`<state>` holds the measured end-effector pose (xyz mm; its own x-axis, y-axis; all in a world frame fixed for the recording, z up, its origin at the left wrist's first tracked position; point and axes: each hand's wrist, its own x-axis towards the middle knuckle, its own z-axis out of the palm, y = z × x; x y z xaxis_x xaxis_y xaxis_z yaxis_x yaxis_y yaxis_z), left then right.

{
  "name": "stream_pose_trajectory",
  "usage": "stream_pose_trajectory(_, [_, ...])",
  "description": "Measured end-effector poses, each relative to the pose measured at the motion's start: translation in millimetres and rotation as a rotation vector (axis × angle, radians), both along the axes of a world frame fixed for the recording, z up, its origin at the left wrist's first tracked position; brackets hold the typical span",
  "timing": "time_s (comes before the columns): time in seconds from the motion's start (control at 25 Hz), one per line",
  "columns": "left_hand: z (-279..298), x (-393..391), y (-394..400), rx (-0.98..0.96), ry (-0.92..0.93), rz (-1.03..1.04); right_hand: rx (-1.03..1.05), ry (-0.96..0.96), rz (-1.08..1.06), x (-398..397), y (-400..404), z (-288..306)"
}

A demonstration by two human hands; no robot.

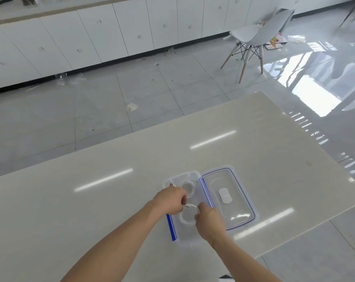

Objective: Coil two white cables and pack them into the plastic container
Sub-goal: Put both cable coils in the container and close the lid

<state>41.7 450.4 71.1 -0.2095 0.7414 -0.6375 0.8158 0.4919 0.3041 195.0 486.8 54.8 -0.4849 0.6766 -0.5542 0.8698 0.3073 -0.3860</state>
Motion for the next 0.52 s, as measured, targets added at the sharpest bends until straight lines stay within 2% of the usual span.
stream_pose_trajectory(0.24, [-15.0, 8.6, 17.7, -0.096, 0.090, -0.162, 0.001, -0.094, -0.023, -7.1, -3.7, -5.5])
stream_pose_trajectory(0.52, [-20.2, 11.2, 17.7, -0.120, 0.172, -0.263, 0.069, -0.116, 0.074, -8.4, -5.7, -8.1])
